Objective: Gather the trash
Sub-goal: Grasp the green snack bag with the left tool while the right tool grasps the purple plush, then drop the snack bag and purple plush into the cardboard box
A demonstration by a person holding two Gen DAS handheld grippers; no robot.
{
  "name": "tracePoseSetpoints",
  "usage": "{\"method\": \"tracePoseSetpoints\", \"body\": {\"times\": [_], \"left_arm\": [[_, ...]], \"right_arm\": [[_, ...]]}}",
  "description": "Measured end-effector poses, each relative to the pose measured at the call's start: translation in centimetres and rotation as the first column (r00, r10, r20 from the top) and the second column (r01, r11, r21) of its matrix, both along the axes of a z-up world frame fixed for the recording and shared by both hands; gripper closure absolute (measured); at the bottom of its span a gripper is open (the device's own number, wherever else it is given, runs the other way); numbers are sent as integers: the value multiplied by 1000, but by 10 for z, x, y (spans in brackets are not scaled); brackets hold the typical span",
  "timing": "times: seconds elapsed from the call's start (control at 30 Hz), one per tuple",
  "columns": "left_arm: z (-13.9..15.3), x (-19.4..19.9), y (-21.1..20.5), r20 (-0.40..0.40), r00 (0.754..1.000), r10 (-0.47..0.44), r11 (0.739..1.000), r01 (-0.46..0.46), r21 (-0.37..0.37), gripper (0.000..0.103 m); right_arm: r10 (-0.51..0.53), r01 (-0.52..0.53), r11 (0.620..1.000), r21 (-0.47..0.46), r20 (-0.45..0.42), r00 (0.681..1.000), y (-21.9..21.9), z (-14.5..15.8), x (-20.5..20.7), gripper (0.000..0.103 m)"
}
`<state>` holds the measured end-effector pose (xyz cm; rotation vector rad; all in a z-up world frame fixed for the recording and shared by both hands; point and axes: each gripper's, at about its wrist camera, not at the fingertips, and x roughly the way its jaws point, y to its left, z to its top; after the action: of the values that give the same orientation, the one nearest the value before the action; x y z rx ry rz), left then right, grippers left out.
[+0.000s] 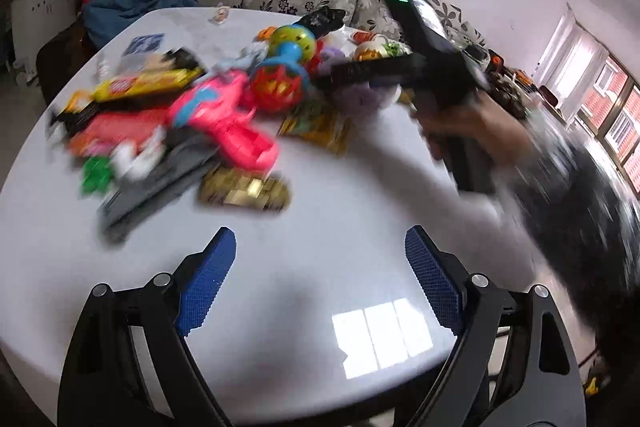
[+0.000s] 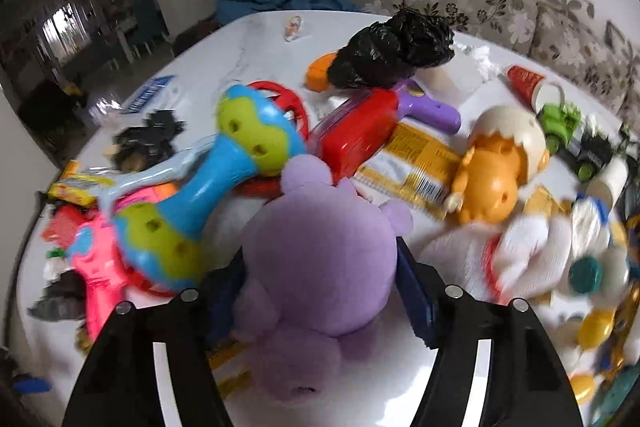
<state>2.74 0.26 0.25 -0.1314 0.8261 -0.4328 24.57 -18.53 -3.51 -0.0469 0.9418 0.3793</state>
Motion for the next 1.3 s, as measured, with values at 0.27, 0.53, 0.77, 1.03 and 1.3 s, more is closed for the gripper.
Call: {"method": "tracePoseSetpoints", "body": {"times": [0.27, 0.53, 0.77, 1.03, 1.3], "left_arm": [[-19, 92, -69, -54, 997, 53, 993, -47, 108, 18], [-42, 140, -97, -46, 991, 128, 948, -108, 301, 12], [-37, 127, -89, -13, 995, 95, 955, -88, 285, 53], [-1, 48, -62, 32, 999, 9, 987, -14, 157, 57], [24, -122, -30, 109, 972, -206, 960, 178, 218, 56]], "right_arm": [[-113, 81, 975, 207, 147, 983, -98, 61, -123, 37], [-165, 123, 955, 271, 136, 977, -155, 56, -206, 36], [-144, 108, 940, 322, 89, 986, -148, 30, -218, 36], [-71, 31, 942, 333, 111, 991, -117, 35, -236, 36], [243, -236, 911, 337, 24, 970, -78, 32, -311, 36]]}}
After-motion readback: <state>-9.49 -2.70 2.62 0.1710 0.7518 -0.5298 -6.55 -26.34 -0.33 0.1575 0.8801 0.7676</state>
